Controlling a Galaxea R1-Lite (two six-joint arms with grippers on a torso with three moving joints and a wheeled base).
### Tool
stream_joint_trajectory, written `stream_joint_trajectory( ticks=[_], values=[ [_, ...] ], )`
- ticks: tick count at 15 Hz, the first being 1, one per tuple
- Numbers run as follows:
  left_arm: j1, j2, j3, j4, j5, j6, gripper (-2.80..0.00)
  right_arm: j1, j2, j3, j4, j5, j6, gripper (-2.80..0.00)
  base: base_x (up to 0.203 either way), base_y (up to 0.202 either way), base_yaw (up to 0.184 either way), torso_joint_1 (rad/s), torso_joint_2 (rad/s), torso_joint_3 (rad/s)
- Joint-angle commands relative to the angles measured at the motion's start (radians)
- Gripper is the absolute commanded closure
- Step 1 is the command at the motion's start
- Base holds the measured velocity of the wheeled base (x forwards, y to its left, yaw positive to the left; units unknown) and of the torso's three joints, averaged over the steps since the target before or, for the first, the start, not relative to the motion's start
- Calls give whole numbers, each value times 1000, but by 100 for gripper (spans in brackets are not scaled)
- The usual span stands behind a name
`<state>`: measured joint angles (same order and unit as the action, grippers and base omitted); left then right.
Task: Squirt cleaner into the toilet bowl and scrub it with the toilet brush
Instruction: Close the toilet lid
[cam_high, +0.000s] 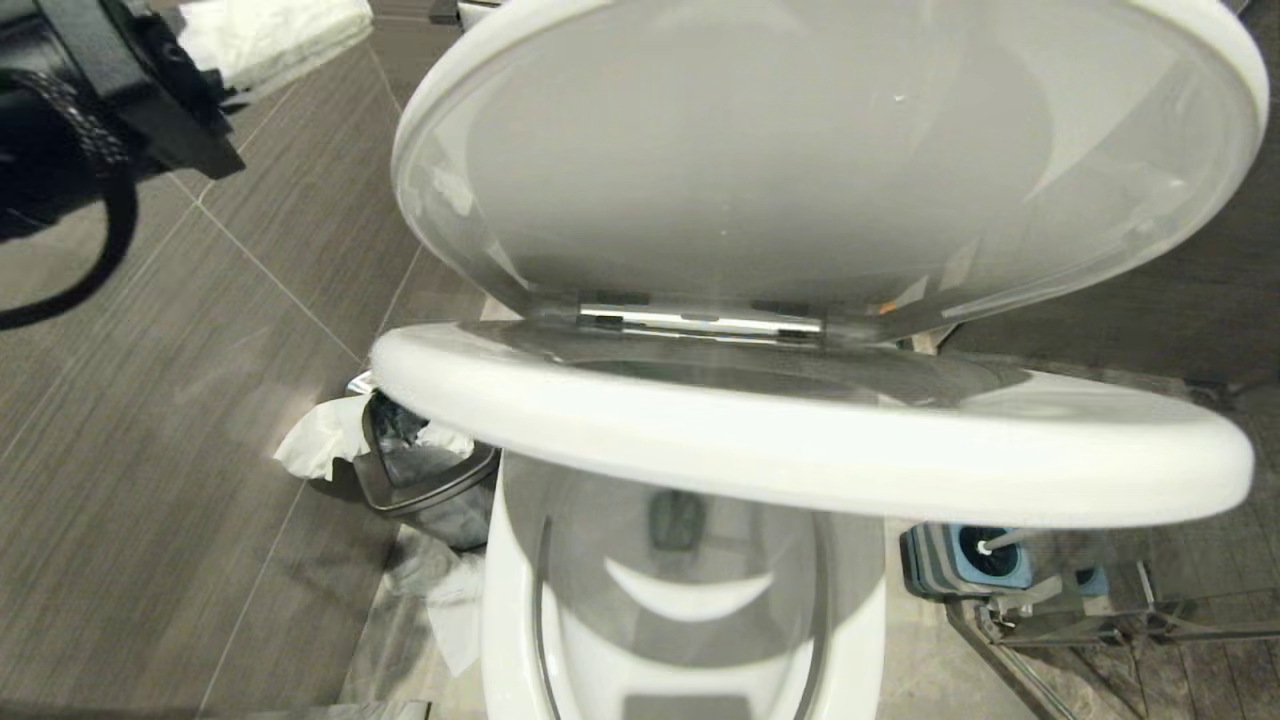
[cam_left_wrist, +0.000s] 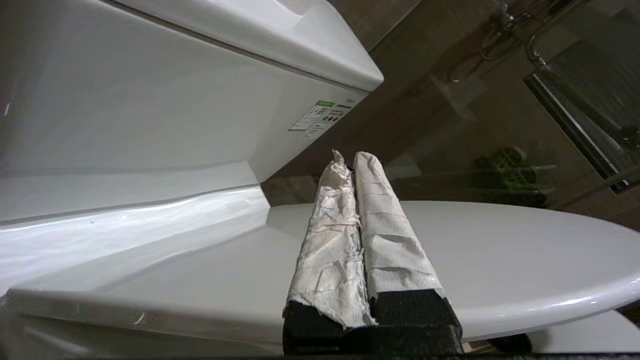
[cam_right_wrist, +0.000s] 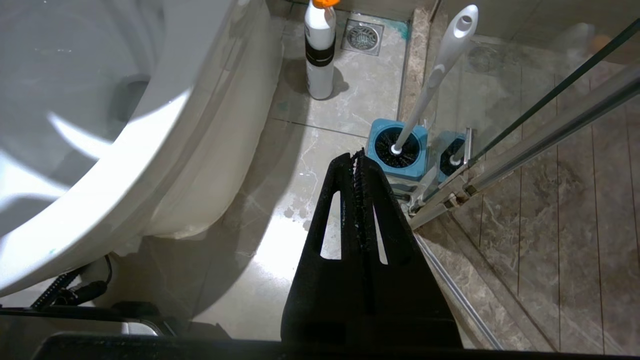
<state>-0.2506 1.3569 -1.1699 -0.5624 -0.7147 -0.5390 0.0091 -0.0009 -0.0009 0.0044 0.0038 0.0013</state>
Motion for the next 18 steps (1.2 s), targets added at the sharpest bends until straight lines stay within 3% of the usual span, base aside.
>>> stream_joint_trajectory(
  ticks=[1,3,11,18],
  values=[
    [30,-109,-98,311,0,75,0,0,1,-1,0,1,0,0,0,0,0,0,0,0],
    [50,-161,-107,341,-26,120,0,0,1,1,0,1,0,0,0,0,0,0,0,0],
    [85,-202,-133,323,-20,117,0,0,1,0,0,1,0,0,0,0,0,1,0,11],
    [85,-246,-125,371,-22,128,0,0,1,-1,0,1,0,0,0,0,0,2,3,184]
  ],
)
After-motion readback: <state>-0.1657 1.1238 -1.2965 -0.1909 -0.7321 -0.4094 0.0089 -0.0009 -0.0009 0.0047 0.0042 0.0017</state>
